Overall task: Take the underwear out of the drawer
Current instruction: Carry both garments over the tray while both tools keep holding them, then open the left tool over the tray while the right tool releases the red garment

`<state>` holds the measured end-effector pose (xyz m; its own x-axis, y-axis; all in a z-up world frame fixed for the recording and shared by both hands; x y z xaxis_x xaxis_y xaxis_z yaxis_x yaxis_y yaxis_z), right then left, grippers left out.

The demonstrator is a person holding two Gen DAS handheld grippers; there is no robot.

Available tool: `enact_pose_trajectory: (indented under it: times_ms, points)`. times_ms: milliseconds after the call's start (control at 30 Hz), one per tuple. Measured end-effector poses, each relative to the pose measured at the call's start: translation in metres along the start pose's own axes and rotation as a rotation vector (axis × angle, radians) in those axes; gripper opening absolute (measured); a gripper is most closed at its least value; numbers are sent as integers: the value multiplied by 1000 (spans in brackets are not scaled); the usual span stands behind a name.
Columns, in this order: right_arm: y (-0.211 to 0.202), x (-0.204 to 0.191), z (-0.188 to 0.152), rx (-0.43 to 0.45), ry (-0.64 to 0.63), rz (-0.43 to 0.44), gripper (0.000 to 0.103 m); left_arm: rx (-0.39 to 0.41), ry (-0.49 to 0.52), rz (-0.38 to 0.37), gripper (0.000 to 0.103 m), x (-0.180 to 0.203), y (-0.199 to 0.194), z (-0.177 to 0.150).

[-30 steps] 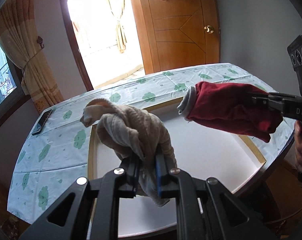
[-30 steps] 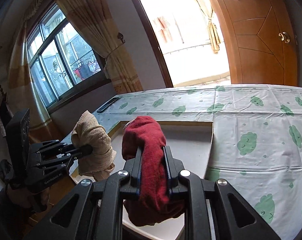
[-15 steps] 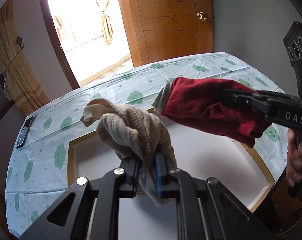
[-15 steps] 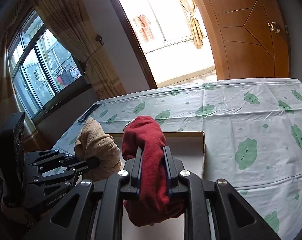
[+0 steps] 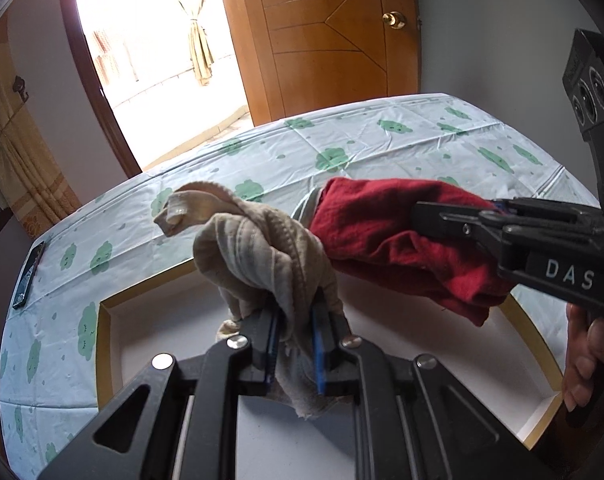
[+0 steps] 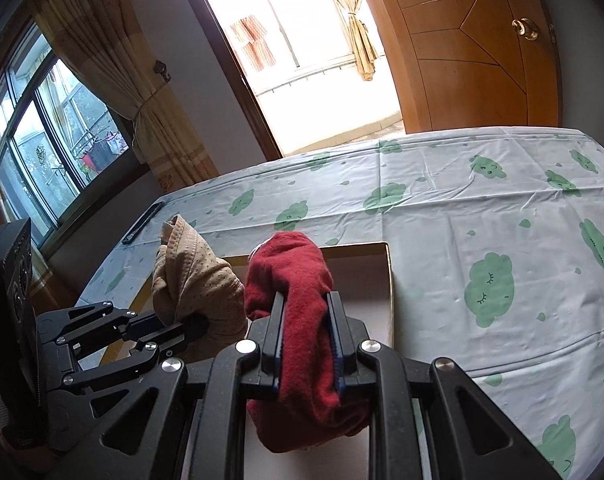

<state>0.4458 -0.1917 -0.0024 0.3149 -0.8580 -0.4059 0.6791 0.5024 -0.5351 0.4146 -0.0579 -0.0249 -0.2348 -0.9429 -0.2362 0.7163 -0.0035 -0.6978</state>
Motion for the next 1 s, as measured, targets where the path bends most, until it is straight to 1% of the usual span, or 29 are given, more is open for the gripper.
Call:
enact_pose_trajectory:
  times_ms: [33,67,100,133,200,267,333,367,400,433,533,567,633,733,800,867,1000]
  points:
    - [3,1,-2,-9,2,-4,20,1,0,1,13,1,0,0]
    - [6,3,-4,-17,5,-6,21,3,0,3,16,1,0,0]
    - [9,4,-6,-30,14,-1,23,6,-1,8,22,1,0,0]
    - [12,4,-7,-41,24,8,24,10,-5,11,24,0,-1,0]
    - [16,5,-9,-71,31,15,26,6,-11,13,35,0,-1,-2]
    - [17,5,-11,-82,31,22,30,7,-14,17,35,-1,-2,-5]
    - [12,4,-11,-68,17,17,31,7,-24,18,40,-1,-5,-7]
    - [8,4,-12,-57,13,16,35,10,-29,20,45,-1,-8,-9]
    - [4,4,-12,-46,13,20,37,14,-34,23,47,-2,-11,-10]
    - [0,3,-13,-37,13,24,42,19,-39,23,48,-2,-14,-12]
    - [-12,-1,-18,-15,-4,26,47,30,-46,26,53,-1,-23,-18]
    - [-15,-2,-19,-9,-9,25,52,35,-48,29,56,0,-27,-20]
    - [-24,-6,-23,-1,-21,25,56,44,-54,33,57,1,-33,-24]
    - [-40,-12,-29,13,-28,53,57,58,-75,18,57,2,-45,-30]
    - [-52,-19,-33,25,-38,80,59,71,-83,8,57,5,-53,-35]
    - [-64,-26,-37,37,-54,99,63,82,-87,-1,57,8,-62,-39]
    - [-84,-38,-51,49,-88,131,65,102,-102,-28,58,14,-78,-51]
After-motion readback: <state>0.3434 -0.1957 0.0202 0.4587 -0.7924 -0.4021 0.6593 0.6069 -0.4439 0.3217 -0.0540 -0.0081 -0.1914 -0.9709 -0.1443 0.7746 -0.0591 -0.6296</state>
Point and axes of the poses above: each gripper's, at about its wrist camera, not at the fingertips, and y roughly the way its jaws point, x to its right, z to its top, the point moved 6 cm from there along y, roughly the way its jaws point, and after that the axes turned 8 degrees about z, right-handed, at the moved point
